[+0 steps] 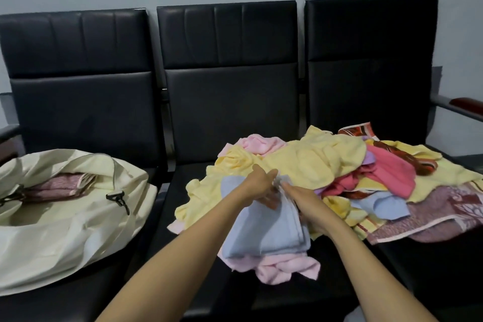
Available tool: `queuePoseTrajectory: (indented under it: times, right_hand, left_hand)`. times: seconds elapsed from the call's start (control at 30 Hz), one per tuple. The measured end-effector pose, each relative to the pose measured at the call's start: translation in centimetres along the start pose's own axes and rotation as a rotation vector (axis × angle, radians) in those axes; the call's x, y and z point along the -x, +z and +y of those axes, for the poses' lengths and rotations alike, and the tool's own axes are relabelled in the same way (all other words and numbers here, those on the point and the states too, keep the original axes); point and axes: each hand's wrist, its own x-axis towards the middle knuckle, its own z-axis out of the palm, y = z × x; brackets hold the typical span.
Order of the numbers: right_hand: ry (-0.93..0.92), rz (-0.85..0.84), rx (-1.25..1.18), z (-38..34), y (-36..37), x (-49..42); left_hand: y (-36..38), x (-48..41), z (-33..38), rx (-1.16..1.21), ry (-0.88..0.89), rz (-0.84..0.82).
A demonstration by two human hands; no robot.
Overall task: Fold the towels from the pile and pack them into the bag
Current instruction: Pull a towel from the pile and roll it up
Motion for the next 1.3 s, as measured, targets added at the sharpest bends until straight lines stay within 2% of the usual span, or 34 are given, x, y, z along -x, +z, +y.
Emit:
queuePoseTrajectory:
  times: [0.07,0.17,0.27,0.37,0.5,0.57,0.67,0.83,0.9,1.03,1.17,1.23,1.3]
  right_hand:
    - [-0.070,-0.019,0.117,0.7,-0.2,-0.1]
    - [-0.148,0.062,0.171,0.9,-0.3,0.0]
    - [-0.152,0.184,0.158,0.5,-0.8,0.1]
    - [-0.087,0.176,0.287,1.2,-1.3,0.1]
    - [-0.054,0.139,0.422,2.0,-1.0,0.1]
    - [-0.060,0.154,0.471,2.0,-0.8,0.0]
    - [-0.061,0.167,0.541,2.1,-0.6,-0.1]
    - [-0.072,0.176,0.613,2.4,-0.3,-0.1]
    - [-0.076,0.188,0.654,2.4,-0.1,0.1]
    - [-0.073,0.214,0.709,2.7,-0.2,-0.2]
    - [-0.134,0.327,0.540,2.0,-0.4,-0.3]
    - [-0.104,0.330,0.271,1.1,-0.2,-0.1]
    - [-0.043,0.250,-0.113,0.0,0.1,0.3]
  left_hand:
    - [-0.5,-0.1,-0.5,0.020,0.027,0.011]
    - [-1.9,0.3,-1.5,-0.079,0.109,0.162]
    - [-3.7,0.8,-3.2,-0.422,0.212,0.342]
    - [-4.3,1.6,-5.0,-0.643,0.206,0.443]
    - [-4.1,2.2,-6.6,-0.500,0.004,0.460]
    - [-4.3,2.1,-6.9,-0.343,-0.109,0.374]
    - [-4.6,2.2,-6.9,-0.126,-0.151,0.275]
    - [-4.1,2.9,-5.9,0.061,-0.067,0.180]
    - [-3.2,3.5,-4.8,0.041,0.025,0.189]
    - [-1.2,4.5,-1.7,-0.034,0.180,0.107]
    - [-0.7,4.7,2.4,-0.135,0.248,0.083]
    - [-1.4,5.0,4.3,-0.127,0.255,0.052]
    - [-2.5,5.6,5.7,-0.078,0.250,0.026]
